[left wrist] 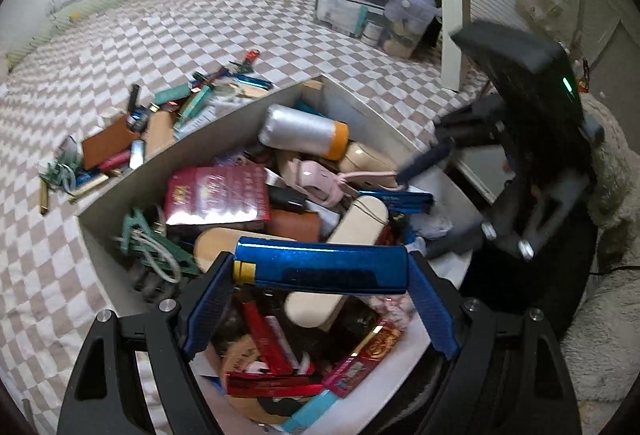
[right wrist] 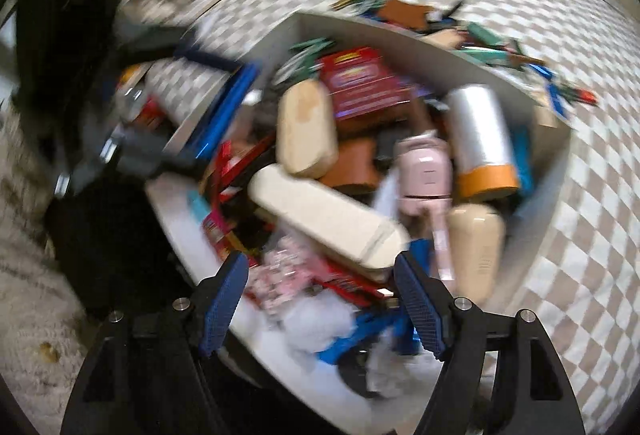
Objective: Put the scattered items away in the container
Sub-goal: 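Open the right tool dropping the bag into the box while the left tool holds the blue lighter above it, then open the left tool releasing the blue lighter into the white box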
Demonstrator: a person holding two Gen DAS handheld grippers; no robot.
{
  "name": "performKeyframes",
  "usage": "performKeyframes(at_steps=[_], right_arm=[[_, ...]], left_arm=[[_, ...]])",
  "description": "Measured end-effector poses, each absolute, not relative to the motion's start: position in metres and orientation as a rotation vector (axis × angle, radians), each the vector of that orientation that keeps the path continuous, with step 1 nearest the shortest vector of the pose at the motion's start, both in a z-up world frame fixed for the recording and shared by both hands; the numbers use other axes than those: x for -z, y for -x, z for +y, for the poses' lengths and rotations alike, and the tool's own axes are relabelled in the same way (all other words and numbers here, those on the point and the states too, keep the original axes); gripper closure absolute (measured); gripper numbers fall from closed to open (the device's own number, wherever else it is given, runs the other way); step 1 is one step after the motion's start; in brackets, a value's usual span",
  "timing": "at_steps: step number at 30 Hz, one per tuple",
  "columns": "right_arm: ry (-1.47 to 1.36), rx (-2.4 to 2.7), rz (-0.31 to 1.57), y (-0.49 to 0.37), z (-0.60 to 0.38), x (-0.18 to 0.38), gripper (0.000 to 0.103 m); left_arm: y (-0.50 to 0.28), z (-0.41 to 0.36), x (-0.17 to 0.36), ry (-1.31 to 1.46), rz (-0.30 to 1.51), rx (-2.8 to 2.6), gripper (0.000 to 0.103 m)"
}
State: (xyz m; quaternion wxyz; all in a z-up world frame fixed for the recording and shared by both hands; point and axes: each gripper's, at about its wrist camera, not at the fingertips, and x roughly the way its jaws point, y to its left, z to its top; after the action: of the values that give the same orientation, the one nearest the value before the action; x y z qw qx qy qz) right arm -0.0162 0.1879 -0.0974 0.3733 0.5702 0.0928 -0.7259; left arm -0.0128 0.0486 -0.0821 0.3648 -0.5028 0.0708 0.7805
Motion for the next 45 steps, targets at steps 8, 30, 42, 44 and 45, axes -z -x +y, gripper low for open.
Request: performKeyframes(at_steps=[8,30,42,44,45], right_arm=[[-1.491,1.984,0.137,0.040,0.212,0.087,0.022],[-1.387,2.070,-0.026,0.056,0.238,0.061,0.020],[-1.392,2.056,-0.060,0.061,0.245,0.061,0.020],[-1.390,2.053,-0.063,0.061,0.245,0.060,0.020],[-1.387,2.052,-0.064,0.061,0.245,0.059,0.020]], left_arm=[[0.010,0.066,0.104,1.472,-0.007,-1.883,0.018],[0.065,0.115,0.116,1.395,0.388,-1.943,0.018],[0.081,0.107,0.128,1.681,0.012,-1.978,0.018],[0.079,0.104,0.126,1.713,-0.047,-1.988,0.018],[0.079,0.103,0.126,1.730,-0.073,-1.994,0.018]])
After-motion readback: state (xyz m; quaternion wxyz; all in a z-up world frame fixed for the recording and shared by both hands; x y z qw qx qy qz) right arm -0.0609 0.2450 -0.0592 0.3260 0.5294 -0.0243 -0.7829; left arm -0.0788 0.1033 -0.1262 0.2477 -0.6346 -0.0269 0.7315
